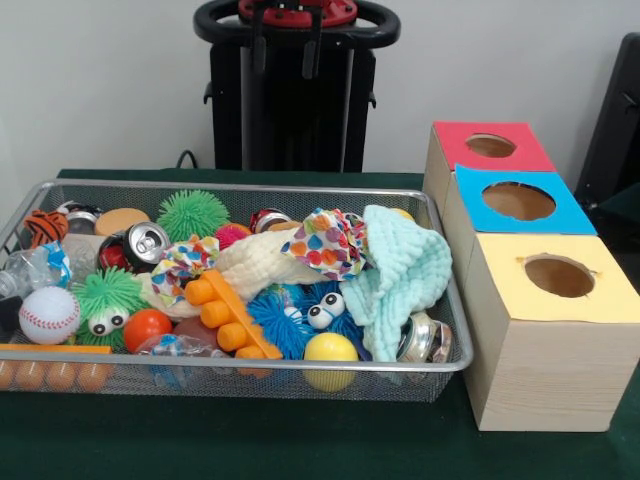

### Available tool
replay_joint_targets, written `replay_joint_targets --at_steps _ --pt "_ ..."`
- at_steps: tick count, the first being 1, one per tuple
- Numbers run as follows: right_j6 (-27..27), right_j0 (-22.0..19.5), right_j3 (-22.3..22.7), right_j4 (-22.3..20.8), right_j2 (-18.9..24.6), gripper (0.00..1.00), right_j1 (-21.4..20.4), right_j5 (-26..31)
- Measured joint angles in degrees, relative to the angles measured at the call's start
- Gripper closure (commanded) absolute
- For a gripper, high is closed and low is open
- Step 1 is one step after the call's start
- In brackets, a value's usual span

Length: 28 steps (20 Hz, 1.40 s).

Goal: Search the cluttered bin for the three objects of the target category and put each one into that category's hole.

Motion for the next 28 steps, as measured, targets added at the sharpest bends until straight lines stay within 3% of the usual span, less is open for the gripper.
replay_joint_targets --at_steps 14,28 --pt "0.00 -0.60 -0.05 -2.87 1.20 0.00 8.50 -9.11" --pt "0.00 -0.44 -0.08 -3.06 1.21 0.00 14.92 -15.38"
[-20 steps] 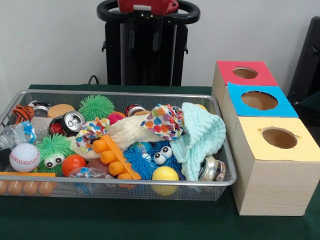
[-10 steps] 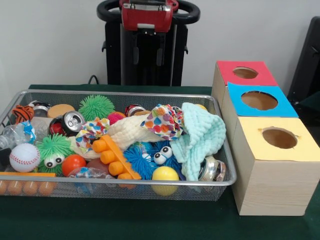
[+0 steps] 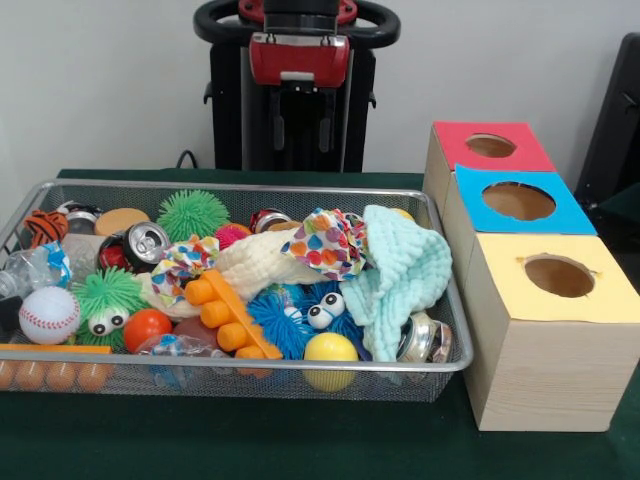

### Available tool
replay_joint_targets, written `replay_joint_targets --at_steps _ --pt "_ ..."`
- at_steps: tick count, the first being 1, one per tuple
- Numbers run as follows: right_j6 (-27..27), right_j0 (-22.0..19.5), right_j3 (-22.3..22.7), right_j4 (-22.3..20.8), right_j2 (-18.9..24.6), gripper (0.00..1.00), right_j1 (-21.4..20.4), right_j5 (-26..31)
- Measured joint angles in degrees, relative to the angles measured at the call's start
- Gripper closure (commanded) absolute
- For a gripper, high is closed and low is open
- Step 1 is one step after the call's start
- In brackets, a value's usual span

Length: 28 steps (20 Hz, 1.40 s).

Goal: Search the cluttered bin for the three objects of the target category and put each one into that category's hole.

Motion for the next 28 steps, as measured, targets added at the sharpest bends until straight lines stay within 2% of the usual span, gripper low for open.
replay_joint_targets --at_steps 8,28 --pt "0.01 1.08 -0.02 0.01 0.01 0.00 3.02 -3.88" --pt "0.01 0.98 -0.05 0.03 0.31 0.00 7.04 -5.51"
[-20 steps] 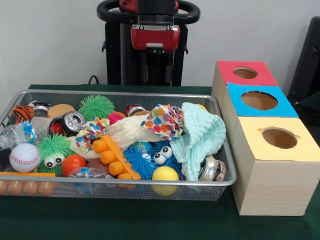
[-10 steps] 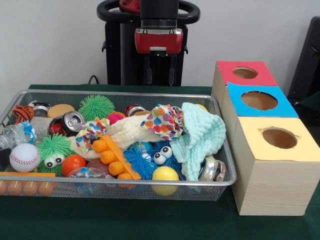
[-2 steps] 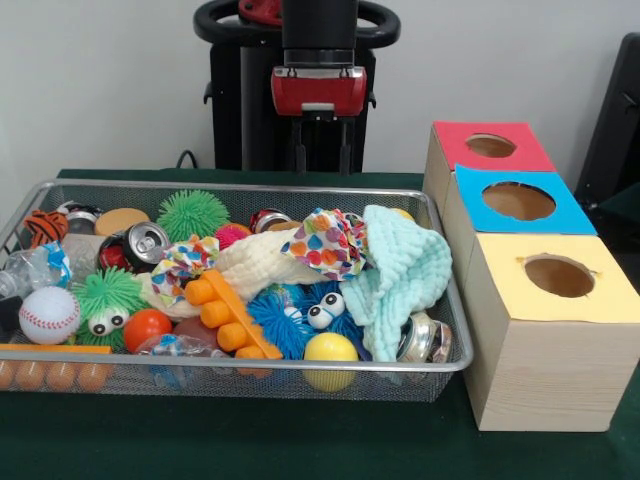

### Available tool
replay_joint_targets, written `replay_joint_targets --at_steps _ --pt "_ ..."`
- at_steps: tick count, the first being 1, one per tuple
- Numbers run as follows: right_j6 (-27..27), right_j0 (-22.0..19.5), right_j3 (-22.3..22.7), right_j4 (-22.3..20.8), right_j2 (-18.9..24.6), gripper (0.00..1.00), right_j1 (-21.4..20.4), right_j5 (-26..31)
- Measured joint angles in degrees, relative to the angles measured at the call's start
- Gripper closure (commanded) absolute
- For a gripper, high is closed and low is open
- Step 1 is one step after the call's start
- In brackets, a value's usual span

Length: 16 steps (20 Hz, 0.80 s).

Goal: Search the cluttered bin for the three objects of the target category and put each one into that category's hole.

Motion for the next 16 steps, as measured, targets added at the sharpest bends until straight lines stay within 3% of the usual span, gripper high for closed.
replay_joint_targets --at_steps 8,16 --pt "0.02 -0.34 -0.03 0.01 0.31 0.00 1.29 -0.29" --pt "0.04 0.85 -0.39 2.05 0.46 0.00 -0.88 -0.27"
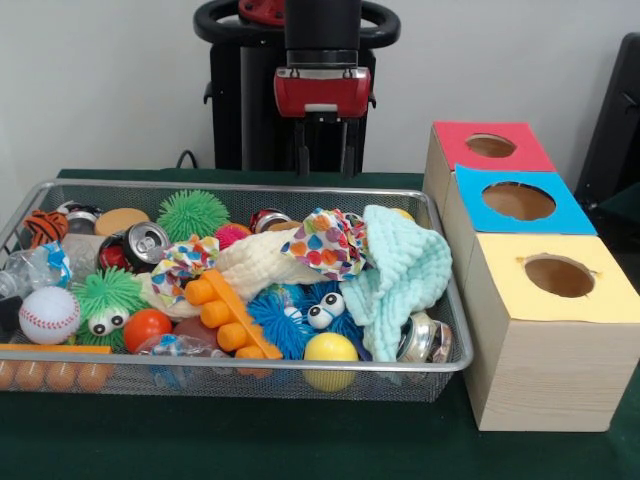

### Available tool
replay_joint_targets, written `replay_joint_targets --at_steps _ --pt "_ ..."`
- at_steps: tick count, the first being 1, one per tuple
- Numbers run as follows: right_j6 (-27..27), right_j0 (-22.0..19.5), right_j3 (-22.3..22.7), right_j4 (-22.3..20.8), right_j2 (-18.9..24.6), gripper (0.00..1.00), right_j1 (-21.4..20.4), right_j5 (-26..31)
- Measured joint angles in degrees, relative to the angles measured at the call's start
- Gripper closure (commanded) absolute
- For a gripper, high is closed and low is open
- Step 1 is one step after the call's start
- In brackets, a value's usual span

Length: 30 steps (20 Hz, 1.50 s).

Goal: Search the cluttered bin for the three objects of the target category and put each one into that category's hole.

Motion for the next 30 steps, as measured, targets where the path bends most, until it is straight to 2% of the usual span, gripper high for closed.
replay_joint_targets --at_steps 12,24,30 --pt "0.00 1.35 -3.82 2.04 0.41 0.00 -0.55 0.01" --pt "0.00 1.51 -8.11 3.85 0.63 0.00 2.82 0.01" --pt "0.00 3.86 -9.43 7.29 0.30 0.00 3.91 0.42"
